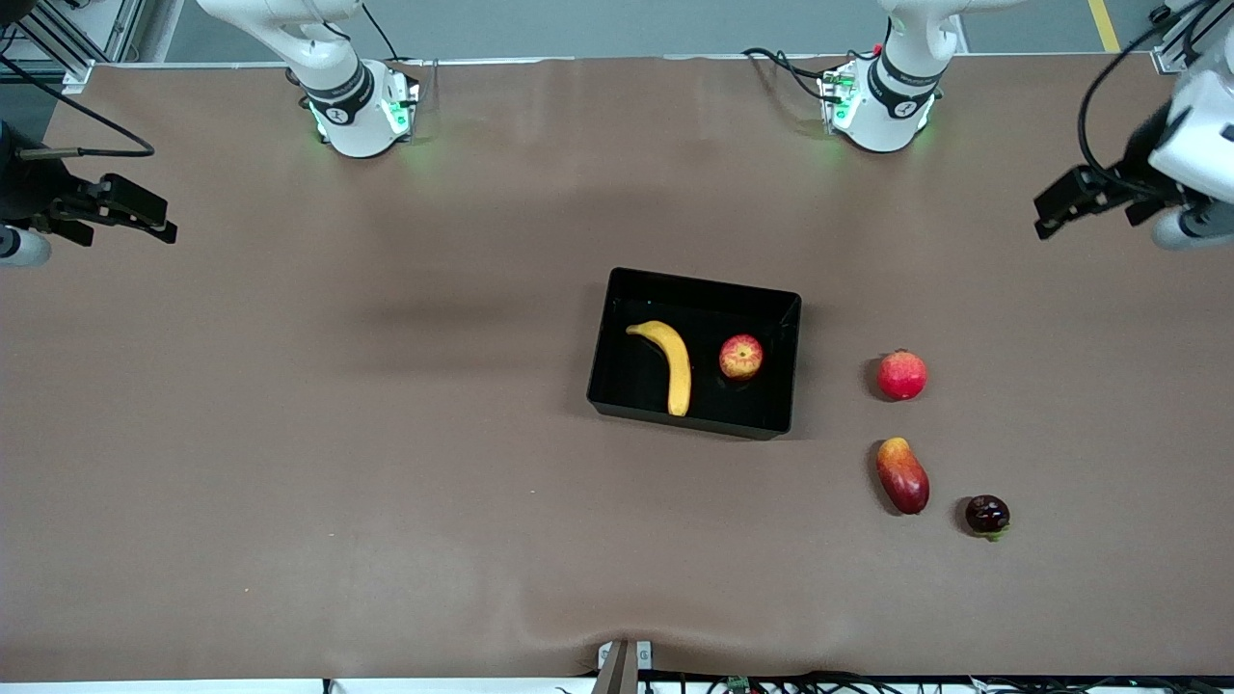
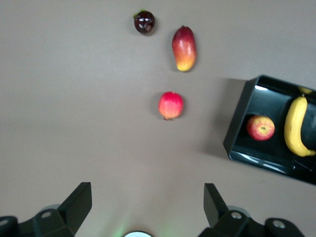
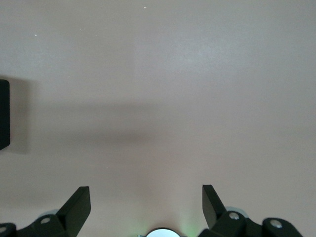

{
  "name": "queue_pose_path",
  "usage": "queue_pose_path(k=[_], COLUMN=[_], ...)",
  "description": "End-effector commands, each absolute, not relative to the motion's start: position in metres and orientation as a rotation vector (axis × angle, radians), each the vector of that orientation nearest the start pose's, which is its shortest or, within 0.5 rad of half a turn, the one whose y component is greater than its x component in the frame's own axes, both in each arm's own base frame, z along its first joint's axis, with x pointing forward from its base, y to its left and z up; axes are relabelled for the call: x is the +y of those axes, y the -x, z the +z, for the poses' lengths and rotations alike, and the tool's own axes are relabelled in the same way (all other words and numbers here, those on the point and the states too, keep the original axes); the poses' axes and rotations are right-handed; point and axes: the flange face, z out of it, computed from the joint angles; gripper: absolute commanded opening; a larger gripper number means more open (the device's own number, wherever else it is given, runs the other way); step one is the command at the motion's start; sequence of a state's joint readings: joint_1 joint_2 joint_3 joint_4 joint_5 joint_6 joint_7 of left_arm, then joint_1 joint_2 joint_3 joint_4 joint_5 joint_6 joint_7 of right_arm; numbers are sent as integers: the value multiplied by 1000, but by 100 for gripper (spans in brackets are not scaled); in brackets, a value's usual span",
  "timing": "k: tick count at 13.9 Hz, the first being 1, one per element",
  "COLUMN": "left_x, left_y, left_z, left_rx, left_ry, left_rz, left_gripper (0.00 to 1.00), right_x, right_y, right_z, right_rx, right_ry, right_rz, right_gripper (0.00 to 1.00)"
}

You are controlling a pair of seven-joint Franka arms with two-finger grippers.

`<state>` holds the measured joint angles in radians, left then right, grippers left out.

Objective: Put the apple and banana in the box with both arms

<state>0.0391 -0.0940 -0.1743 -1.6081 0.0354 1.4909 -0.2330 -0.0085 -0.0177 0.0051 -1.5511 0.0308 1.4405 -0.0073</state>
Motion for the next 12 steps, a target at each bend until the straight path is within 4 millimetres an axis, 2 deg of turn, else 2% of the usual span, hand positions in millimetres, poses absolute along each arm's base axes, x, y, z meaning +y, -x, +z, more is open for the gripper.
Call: queue_pose_path(k=[1,5,8,10,12], left_x=[-71,-66,-58,-43,-41], left_y=[-480,-479,-480,-489,-495], left_z=[648,653,662,667,671], left_rx=[-136,27,33,18,7], left_ry=[3117,3122,3125,3137,3139], left_rz=[-15,-22,-50,-67,-79], left_gripper=[100,100,100,100,100], right_x=[2,3,2,2,2], right_y=[-537,-537,-537,-537,-537], right_z=[635,635,635,635,636], right_rx=[-24,-27,-24,-24,-24], right_ry=[3118,3118,3118,3119,3119], right_rz=[143,143,143,141,143], right_gripper=[100,100,100,100,100])
